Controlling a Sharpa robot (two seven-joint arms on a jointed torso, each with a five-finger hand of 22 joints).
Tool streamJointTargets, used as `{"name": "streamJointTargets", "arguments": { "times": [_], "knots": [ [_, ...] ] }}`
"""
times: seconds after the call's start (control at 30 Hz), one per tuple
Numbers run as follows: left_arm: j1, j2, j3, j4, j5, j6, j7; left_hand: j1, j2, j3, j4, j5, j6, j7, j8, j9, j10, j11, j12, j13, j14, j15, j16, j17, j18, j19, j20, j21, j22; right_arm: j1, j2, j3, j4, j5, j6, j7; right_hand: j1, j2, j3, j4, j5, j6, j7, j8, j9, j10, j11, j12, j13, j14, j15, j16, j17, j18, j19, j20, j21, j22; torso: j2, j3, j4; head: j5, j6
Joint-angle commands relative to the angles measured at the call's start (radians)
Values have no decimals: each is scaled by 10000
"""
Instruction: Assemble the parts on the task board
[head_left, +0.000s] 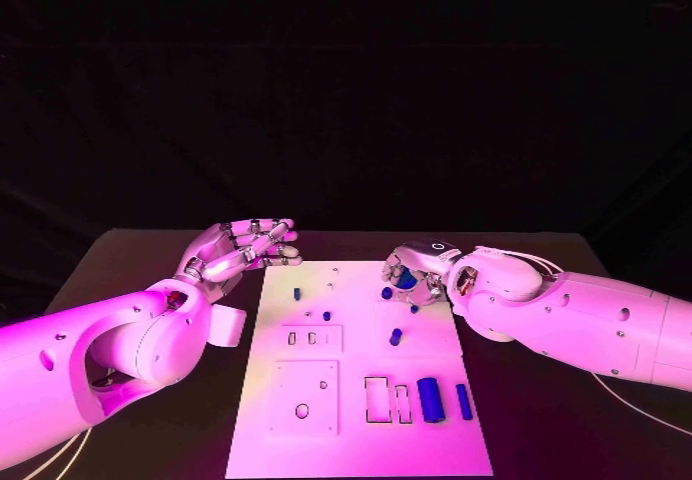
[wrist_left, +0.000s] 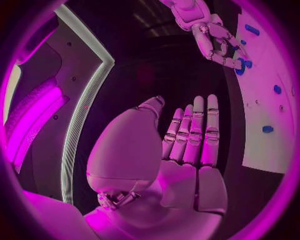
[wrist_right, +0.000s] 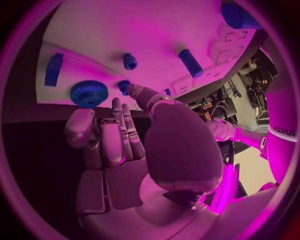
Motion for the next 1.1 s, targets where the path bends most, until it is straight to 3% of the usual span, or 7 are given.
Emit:
{"name": "streamJointTargets", "arguments": {
  "times": [0.03,0.5,1.1],
  "knots": [
    [27,1,11,36,6,232,34,29,-65,71,3,-21,61,158,25,16,68,23,-41,11,-81,16,30,14,124,36,-23,46,8,4,66,7,-32,-119,237,-137,-36,124,107,122,69,56,10,76,38,113,-12,98,22,556,14,208,197,-223,141,15,213,301,27,11,-5,10,-9],
    [60,6,15,65,14,243,-4,79,-53,127,-7,-17,58,173,16,20,64,33,-57,7,-184,29,93,97,118,2,-20,62,15,3,285,6,-286,-14,496,-150,-97,246,361,308,114,85,1,109,109,225,-36,180,20,521,3,312,213,-215,101,18,252,355,93,10,-2,109,-105],
    [105,11,20,83,14,287,-49,143,-56,180,-28,-20,54,176,7,24,59,40,-68,4,-263,36,151,169,117,-25,-17,79,23,0,487,2,-497,96,609,-118,-26,362,652,391,69,467,-133,408,367,701,-184,355,65,517,-108,550,387,-265,202,-42,508,764,115,0,1,83,-202]
  ]
}}
